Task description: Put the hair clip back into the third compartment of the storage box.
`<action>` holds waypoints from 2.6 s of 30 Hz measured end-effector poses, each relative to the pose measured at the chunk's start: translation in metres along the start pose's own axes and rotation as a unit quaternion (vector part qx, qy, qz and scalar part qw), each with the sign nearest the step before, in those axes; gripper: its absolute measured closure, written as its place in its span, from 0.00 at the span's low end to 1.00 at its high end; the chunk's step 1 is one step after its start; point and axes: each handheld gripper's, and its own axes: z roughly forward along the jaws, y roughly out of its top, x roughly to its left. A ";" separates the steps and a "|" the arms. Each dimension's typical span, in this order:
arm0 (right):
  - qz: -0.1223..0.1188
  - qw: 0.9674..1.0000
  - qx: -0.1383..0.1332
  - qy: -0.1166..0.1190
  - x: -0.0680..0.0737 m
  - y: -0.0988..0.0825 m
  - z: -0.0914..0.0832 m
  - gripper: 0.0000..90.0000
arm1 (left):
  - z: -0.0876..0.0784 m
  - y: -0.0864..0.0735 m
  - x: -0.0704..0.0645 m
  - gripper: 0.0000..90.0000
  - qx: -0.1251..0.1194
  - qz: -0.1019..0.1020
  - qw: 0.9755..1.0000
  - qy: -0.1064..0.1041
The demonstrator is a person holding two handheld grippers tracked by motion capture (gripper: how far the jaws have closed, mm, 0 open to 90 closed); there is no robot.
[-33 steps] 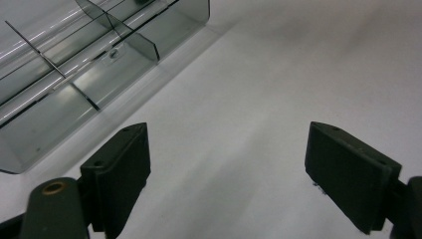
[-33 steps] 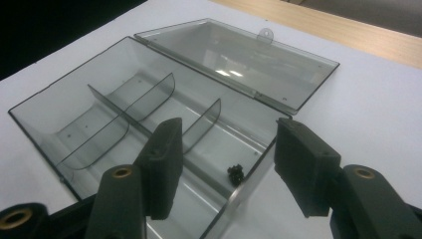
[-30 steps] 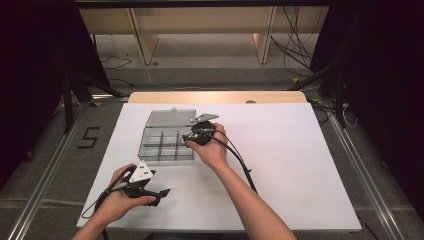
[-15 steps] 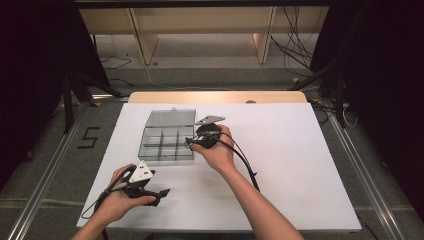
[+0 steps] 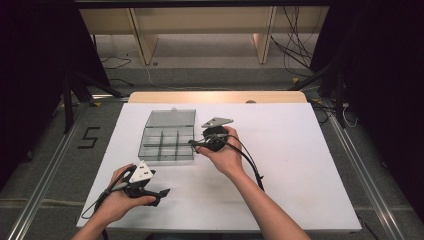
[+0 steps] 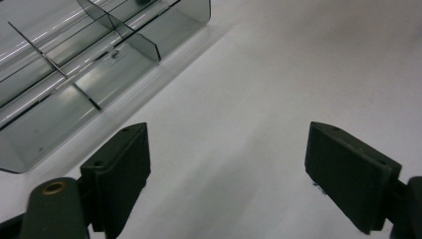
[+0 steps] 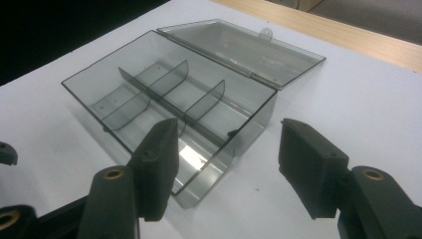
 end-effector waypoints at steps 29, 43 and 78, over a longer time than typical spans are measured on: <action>0.003 1.000 -0.006 0.007 -0.016 -0.037 -0.056 0.44 | 0.000 0.000 0.000 0.20 0.000 -0.002 1.000 0.002; 0.014 1.000 -0.014 0.005 -0.030 -0.059 -0.088 0.42 | 0.000 0.000 0.000 0.20 0.002 0.000 1.000 0.003; 0.043 0.998 -0.039 -0.003 -0.060 -0.141 -0.155 0.38 | 0.000 0.000 0.000 0.20 0.002 0.003 1.000 0.004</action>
